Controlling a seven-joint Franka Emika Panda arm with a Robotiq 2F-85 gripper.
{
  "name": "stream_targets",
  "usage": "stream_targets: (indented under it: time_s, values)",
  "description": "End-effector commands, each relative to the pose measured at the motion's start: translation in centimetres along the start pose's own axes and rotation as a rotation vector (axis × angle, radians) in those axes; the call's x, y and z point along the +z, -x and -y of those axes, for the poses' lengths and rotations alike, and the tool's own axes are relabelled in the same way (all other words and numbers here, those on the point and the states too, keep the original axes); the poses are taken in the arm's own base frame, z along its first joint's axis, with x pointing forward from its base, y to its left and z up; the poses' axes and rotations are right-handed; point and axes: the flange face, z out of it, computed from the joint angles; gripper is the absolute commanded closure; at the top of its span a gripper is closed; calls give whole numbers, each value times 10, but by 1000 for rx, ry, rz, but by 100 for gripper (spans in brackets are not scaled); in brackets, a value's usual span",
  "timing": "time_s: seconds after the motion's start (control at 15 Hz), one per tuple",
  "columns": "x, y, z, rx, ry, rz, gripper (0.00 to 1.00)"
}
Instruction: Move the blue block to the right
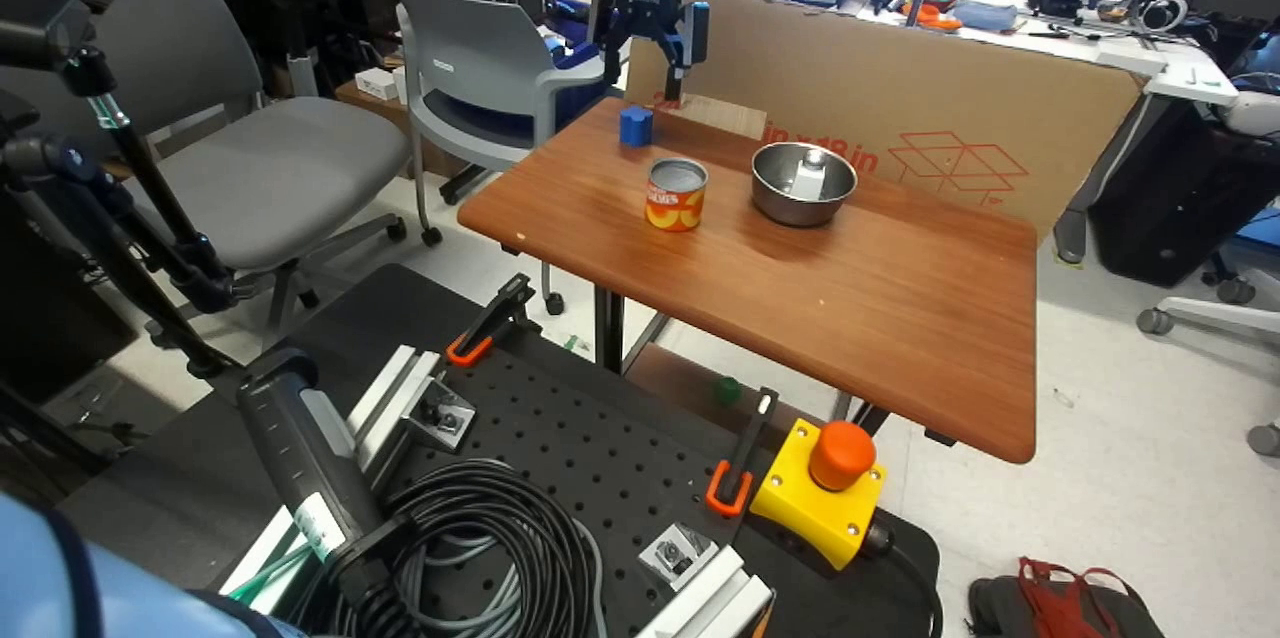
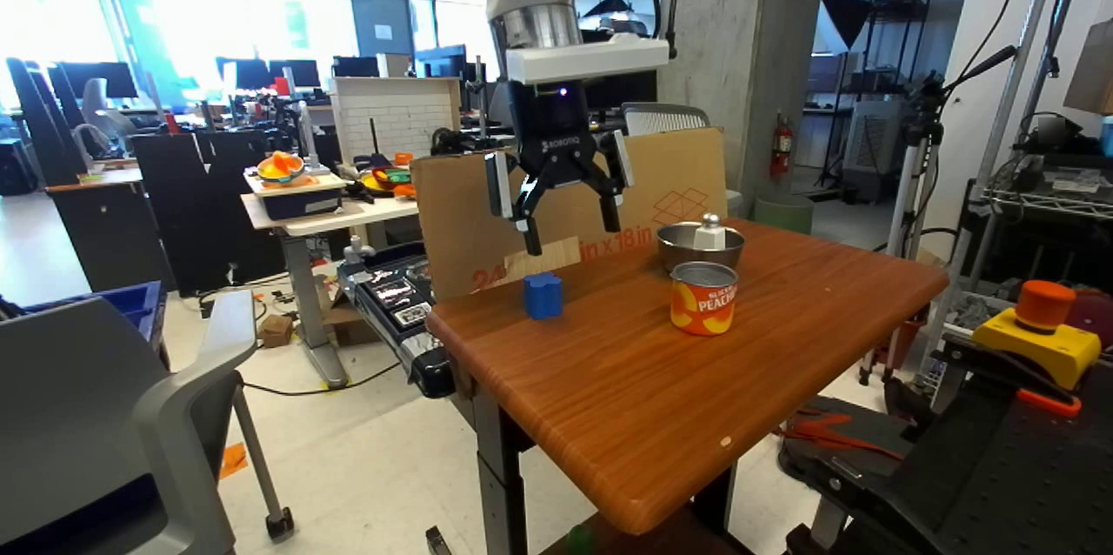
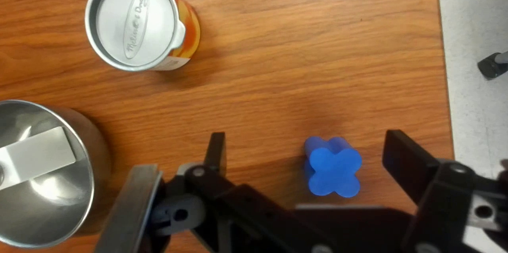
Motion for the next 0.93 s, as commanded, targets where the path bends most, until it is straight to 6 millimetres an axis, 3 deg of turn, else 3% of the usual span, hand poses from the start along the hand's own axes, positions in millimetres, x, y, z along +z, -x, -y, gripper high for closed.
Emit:
stream_targets:
  time_s: [0.0, 0.6, 0.67, 0.73, 0.87]
  values:
    - [9, -18, 13, 27, 37, 29, 0]
    - [42, -45, 29, 51, 92, 98, 0]
    - [44, -48, 31, 53, 95, 100, 25]
    - [45, -50, 33, 51, 97, 104, 28]
    - [45, -52, 38, 43, 97, 112, 44]
